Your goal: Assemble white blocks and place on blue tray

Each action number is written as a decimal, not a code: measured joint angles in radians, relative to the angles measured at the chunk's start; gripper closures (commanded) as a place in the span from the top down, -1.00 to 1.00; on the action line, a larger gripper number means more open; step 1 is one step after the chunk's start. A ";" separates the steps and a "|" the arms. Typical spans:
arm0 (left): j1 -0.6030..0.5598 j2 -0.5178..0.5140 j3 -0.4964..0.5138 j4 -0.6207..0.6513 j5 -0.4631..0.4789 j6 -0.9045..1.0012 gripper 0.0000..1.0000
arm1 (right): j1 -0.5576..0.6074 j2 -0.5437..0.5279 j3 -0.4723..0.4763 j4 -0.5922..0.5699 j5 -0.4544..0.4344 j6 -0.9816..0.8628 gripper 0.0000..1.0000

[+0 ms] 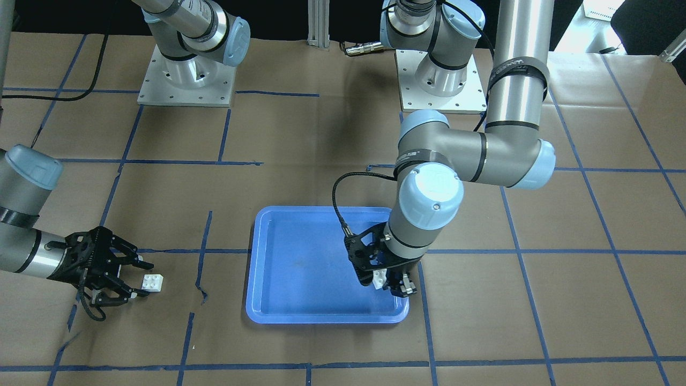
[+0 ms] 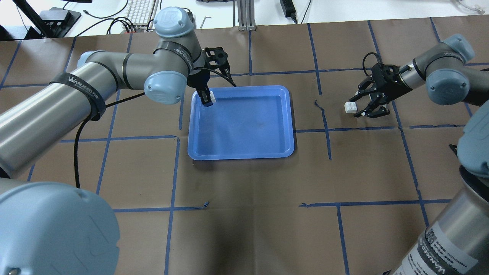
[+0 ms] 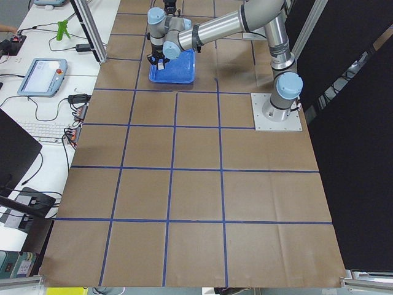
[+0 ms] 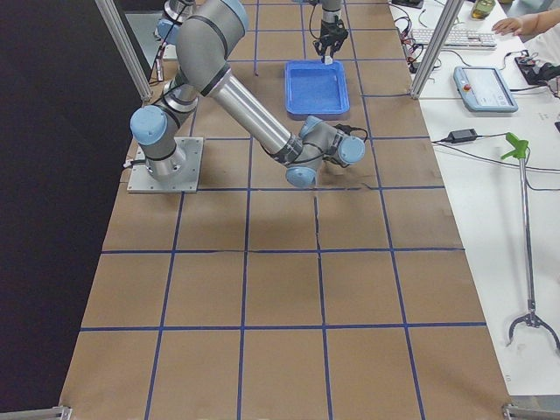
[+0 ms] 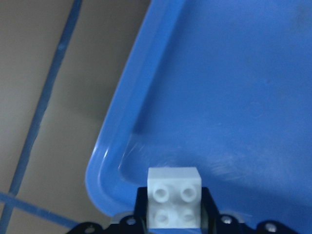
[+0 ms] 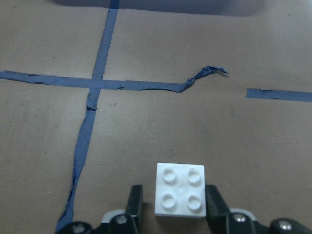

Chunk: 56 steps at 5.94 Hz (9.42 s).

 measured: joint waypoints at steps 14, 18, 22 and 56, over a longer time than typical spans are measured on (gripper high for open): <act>0.001 0.274 0.080 -0.455 -0.016 0.105 0.99 | 0.163 -0.301 0.154 0.036 0.091 0.243 -0.51; 0.054 0.435 0.116 -0.634 -0.045 -0.036 0.99 | 0.436 -0.214 0.295 -0.580 0.124 0.776 -0.51; 0.089 0.503 0.104 -0.626 0.046 -0.884 0.99 | 0.502 -0.050 0.301 -0.839 0.112 0.889 -0.51; 0.153 0.539 0.065 -0.632 0.044 -1.240 0.99 | 0.561 -0.102 0.231 -0.711 -0.075 0.995 0.99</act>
